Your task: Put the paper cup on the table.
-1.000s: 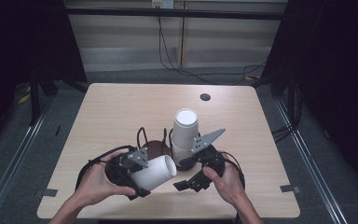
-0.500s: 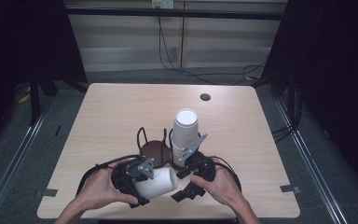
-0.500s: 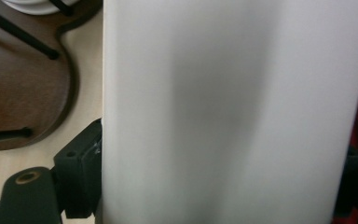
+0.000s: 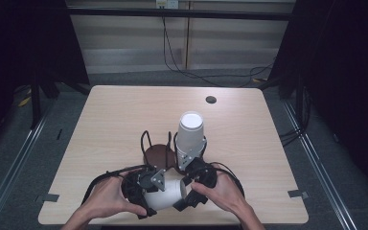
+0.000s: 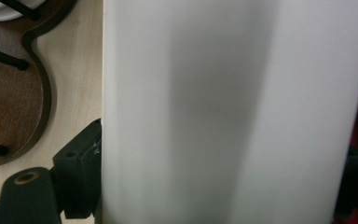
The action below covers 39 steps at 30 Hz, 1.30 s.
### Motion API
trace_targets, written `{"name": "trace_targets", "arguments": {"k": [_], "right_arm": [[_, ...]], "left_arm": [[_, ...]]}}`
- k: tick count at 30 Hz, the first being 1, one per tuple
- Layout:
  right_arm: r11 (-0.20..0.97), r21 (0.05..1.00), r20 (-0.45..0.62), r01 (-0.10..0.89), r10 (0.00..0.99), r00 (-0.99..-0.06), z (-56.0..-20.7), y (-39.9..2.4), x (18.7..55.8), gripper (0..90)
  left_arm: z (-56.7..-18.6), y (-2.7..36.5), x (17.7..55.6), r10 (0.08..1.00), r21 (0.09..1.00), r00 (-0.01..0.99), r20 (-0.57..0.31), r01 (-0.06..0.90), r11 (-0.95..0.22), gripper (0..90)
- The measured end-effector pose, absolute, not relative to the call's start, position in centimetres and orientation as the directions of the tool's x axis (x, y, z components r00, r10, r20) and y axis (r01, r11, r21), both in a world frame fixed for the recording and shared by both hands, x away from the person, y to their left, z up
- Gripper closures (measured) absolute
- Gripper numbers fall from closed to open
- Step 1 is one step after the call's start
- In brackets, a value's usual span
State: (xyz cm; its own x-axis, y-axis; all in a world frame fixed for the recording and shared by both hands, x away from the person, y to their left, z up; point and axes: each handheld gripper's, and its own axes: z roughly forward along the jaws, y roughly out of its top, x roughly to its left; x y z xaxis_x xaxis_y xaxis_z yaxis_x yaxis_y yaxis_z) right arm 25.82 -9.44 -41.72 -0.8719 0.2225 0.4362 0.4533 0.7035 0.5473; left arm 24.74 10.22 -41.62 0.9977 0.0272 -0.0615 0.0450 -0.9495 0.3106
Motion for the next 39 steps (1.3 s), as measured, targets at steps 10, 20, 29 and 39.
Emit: {"name": "trace_targets", "arguments": {"k": [10, 20, 29, 39], "right_arm": [[0.724, 0.539, 0.431, 0.431, 0.202, -0.879, -42.0, -8.6, 25.6, 18.9], [0.743, 0.526, 0.409, 0.414, 0.206, -0.889, -42.3, -8.2, 25.5, 24.6], [0.763, 0.507, 0.394, 0.401, 0.209, -0.895, -42.4, -7.9, 25.5, 25.9], [0.748, 0.518, 0.395, 0.415, 0.220, -0.892, -42.1, -8.1, 25.6, 25.7]], "left_arm": [[-41.9, 9.8, 24.6, 0.013, 0.300, 0.998, -0.059, 0.030, -0.953, 15.1], [-42.1, 9.6, 24.4, -0.002, 0.297, 0.998, -0.065, 0.017, -0.955, 14.8], [-42.4, 9.6, 24.4, -0.015, 0.295, 0.999, -0.049, 0.000, -0.955, 12.8], [-42.1, 10.2, 24.8, -0.011, 0.359, 0.999, -0.036, 0.002, -0.933, 10.0]]}}
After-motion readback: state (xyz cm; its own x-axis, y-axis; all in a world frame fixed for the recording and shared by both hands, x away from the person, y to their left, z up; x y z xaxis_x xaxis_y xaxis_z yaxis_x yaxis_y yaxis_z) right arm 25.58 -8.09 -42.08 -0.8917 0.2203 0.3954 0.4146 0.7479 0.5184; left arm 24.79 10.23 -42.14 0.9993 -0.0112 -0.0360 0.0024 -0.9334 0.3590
